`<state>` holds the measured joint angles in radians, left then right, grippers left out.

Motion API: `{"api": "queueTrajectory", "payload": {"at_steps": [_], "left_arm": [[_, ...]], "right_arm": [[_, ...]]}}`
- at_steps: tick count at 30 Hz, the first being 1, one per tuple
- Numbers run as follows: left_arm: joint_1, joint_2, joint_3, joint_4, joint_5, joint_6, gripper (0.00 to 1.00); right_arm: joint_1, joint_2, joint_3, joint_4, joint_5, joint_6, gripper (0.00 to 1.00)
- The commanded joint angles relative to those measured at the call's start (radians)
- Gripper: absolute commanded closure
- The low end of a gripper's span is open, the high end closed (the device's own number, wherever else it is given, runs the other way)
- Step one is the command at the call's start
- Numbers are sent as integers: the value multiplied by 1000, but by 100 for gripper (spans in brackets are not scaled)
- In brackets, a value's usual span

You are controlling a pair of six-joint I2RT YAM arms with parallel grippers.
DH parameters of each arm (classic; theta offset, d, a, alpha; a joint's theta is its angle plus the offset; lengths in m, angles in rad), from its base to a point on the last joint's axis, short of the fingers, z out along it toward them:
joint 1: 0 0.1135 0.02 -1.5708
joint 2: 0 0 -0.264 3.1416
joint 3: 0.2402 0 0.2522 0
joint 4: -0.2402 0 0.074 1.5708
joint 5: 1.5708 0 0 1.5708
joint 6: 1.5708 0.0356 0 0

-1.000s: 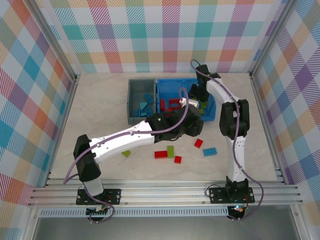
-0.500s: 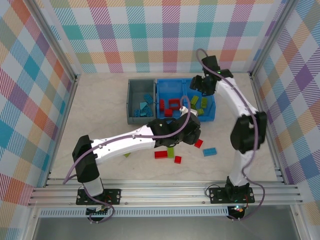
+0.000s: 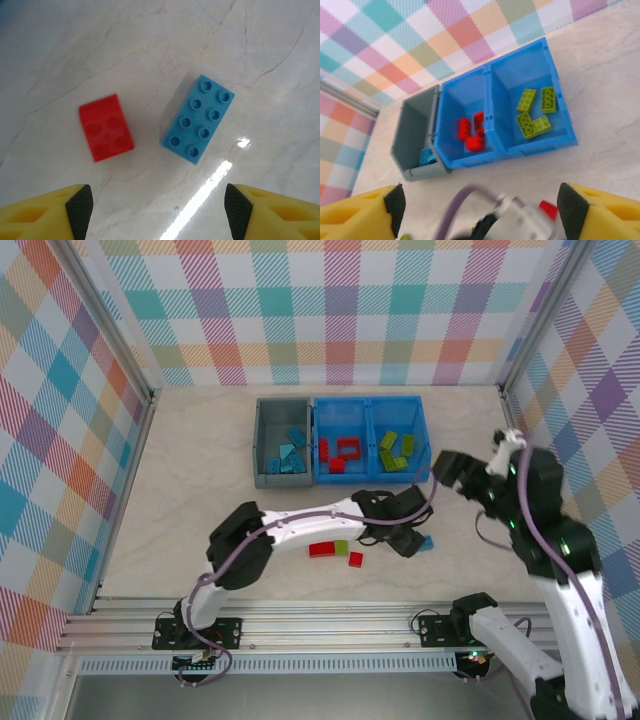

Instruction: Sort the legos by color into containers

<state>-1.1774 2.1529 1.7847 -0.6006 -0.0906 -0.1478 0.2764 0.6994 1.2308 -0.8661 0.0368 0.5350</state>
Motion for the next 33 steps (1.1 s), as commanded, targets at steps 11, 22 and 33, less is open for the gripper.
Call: {"api": "queueTrajectory", "payload": {"at_steps": [11, 22, 33], "left_arm": [[-11, 232, 265, -67, 31, 182, 23], [-16, 331, 348, -114, 60, 190, 34], [-48, 321, 336, -104, -6, 193, 51]], "right_arm": [[0, -232, 76, -198, -115, 29, 12], [-1, -222, 53, -182, -115, 49, 13], [0, -215, 26, -176, -122, 55, 14]]}}
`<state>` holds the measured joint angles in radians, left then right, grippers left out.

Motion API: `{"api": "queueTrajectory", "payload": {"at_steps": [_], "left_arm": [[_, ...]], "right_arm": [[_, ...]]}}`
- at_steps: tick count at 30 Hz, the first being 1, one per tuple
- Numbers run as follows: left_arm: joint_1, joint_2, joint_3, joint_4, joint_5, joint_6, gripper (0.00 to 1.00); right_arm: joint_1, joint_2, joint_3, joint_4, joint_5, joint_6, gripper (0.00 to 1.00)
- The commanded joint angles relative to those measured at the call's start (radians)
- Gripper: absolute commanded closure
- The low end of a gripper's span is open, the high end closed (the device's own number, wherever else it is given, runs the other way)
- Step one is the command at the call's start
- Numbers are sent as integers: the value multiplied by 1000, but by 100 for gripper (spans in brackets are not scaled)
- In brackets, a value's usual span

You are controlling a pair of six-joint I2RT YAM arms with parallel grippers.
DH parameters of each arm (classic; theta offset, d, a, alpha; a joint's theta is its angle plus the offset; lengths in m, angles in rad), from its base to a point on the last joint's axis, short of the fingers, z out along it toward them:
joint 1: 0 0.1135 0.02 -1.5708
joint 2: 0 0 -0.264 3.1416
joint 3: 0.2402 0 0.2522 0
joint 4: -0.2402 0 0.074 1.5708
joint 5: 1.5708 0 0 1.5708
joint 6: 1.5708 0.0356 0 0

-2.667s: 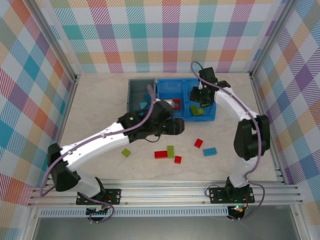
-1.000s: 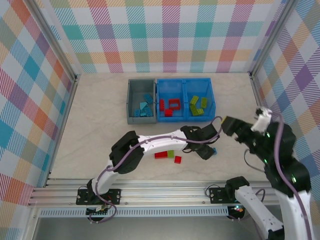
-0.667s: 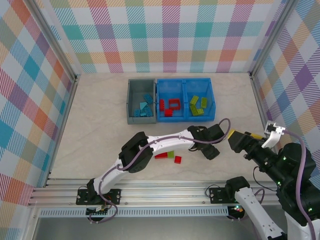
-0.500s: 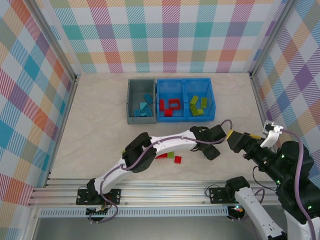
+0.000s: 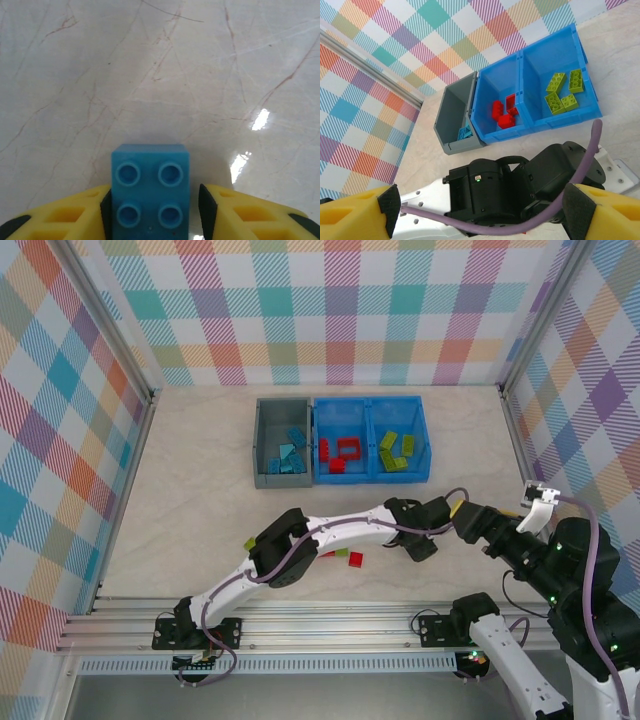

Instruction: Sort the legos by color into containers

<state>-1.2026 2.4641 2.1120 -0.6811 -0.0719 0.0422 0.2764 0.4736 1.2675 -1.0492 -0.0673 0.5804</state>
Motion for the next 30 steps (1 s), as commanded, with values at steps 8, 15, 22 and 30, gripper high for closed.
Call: {"api": "queueTrajectory", "payload": {"at_steps": [8, 15, 22, 30], "left_arm": [[-28, 20, 12, -49, -37, 5, 48], [-31, 23, 8, -51, -35, 0, 58], [-32, -16, -10, -25, -28, -15, 75], [-16, -142, -69, 9, -50, -85, 77]], "right_arm": [[0, 12, -25, 10, -20, 13, 14], [0, 14, -28, 7, -22, 9, 14], [0, 22, -16, -2, -16, -2, 15], [0, 41, 2, 3, -32, -28, 15]]}}
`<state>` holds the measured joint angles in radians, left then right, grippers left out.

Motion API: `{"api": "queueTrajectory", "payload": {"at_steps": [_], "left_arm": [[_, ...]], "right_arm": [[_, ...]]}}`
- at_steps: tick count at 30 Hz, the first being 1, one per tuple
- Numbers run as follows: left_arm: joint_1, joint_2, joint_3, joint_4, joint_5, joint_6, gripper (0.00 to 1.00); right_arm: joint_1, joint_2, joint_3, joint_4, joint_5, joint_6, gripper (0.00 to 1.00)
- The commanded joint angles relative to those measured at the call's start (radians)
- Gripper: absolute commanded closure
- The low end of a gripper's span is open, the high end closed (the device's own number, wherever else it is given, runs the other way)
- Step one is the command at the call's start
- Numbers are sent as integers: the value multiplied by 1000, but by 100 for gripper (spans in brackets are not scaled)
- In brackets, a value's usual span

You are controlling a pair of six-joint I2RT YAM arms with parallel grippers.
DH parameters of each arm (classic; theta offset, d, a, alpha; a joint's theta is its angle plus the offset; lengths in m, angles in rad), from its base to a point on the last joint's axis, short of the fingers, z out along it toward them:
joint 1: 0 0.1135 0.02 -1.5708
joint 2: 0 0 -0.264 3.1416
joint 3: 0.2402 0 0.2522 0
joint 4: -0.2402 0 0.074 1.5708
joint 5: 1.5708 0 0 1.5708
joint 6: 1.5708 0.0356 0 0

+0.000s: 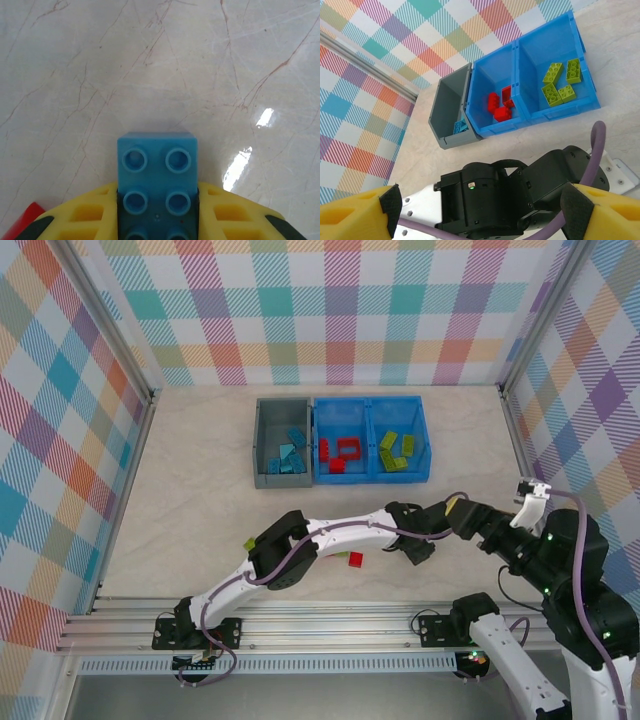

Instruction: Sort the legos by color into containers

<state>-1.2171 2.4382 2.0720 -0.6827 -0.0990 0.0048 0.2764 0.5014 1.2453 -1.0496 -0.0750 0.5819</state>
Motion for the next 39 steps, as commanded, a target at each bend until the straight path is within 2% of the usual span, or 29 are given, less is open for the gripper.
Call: {"api": "queueTrajectory", "payload": {"at_steps": [1, 7, 13, 15, 17, 21, 25, 28, 32, 39], "left_arm": [[4, -149, -51, 23, -29, -64, 77], [90, -425, -286, 90, -78, -193, 77], [292, -674, -496, 65, -142, -282, 77], [379, -742, -556, 62, -160, -296, 77], [463, -766, -568, 29, -176, -311, 77], [609, -730, -523, -30, -225, -319, 78], [693, -628, -431, -57, -287, -316, 78], [734, -531, -345, -80, -346, -324, 78], [760, -398, -222, -109, -383, -329, 78], [777, -153, 30, -185, -463, -299, 75]], "right_arm": [[0, 18, 27, 6, -32, -36, 15], [0, 76, 50, 56, -166, -108, 16], [0, 170, -62, 217, -354, -115, 18], [16, 206, -108, 290, -372, -99, 19], [75, 248, -132, 342, -330, -104, 19], [372, 385, -121, 444, -103, -161, 19], [616, 544, -111, 628, 67, -210, 20], [737, 663, -107, 776, 209, -260, 20], [797, 777, -100, 940, 339, -263, 20], [807, 807, -100, 981, 382, -221, 20]]}}
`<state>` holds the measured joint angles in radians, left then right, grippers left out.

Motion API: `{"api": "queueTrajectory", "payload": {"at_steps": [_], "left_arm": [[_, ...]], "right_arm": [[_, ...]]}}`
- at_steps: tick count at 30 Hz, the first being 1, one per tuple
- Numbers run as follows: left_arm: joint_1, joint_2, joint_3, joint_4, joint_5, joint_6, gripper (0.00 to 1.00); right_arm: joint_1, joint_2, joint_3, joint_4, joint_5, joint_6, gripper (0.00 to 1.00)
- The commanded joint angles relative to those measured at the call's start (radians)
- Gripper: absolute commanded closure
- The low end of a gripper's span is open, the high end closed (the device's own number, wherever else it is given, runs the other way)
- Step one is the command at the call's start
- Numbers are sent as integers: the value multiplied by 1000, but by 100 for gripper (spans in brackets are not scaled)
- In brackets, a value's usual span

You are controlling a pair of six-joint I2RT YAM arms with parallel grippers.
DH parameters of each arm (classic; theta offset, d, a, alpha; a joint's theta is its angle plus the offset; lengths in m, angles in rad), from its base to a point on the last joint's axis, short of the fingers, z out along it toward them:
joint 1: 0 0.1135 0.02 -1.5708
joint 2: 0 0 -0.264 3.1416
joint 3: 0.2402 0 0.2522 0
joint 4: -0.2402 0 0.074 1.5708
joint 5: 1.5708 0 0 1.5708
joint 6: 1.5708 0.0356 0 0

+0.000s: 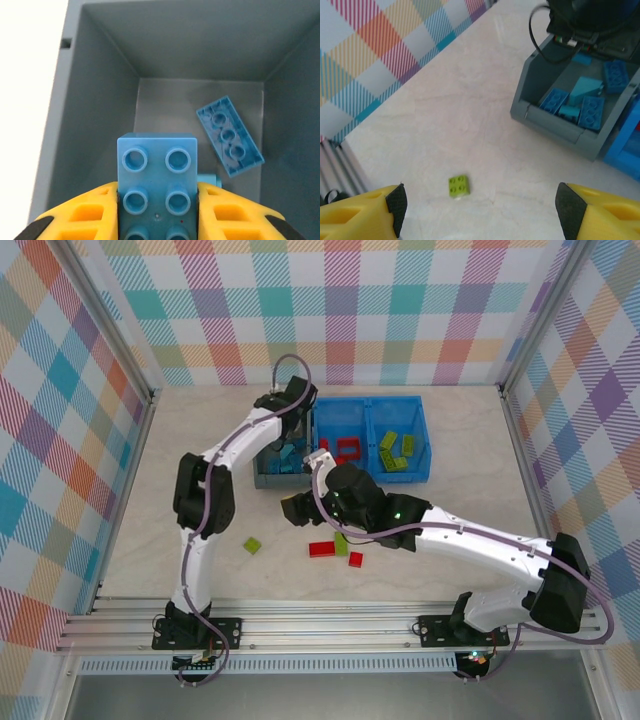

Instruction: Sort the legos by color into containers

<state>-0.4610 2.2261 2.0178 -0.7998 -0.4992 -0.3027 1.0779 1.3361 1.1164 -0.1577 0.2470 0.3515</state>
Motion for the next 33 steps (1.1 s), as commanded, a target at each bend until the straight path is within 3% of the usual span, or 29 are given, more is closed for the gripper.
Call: {"api": "queueTrajectory", "payload": {"at_steps": [1, 3, 7, 16, 20, 24, 29, 33], "left_arm": [[27, 91, 121, -86, -57, 10, 75], [34, 135, 171, -109, -46, 13, 73], [35, 134, 190, -116, -13, 18, 51], [-2, -59, 151, -120, 48, 10, 43], [-44, -269, 29, -85, 55, -33, 42], [-132, -538, -202, -10, 117, -69, 39], [-304, -824, -486, 33, 202, -170, 36], [-473, -996, -718, 114, 250, -297, 35]], "right_arm": [[6, -37, 23, 84, 60, 16, 20], [6, -53, 8, 69, 58, 28, 20], [6, -87, -29, 43, 62, 55, 20], [4, -177, -82, -61, 128, 75, 20], [-3, -243, -107, -223, 233, 146, 23], [-23, -295, -131, -443, 303, 299, 25], [-62, -323, -161, -650, 312, 450, 24], [-199, -290, -199, -695, 164, 466, 22]]}}
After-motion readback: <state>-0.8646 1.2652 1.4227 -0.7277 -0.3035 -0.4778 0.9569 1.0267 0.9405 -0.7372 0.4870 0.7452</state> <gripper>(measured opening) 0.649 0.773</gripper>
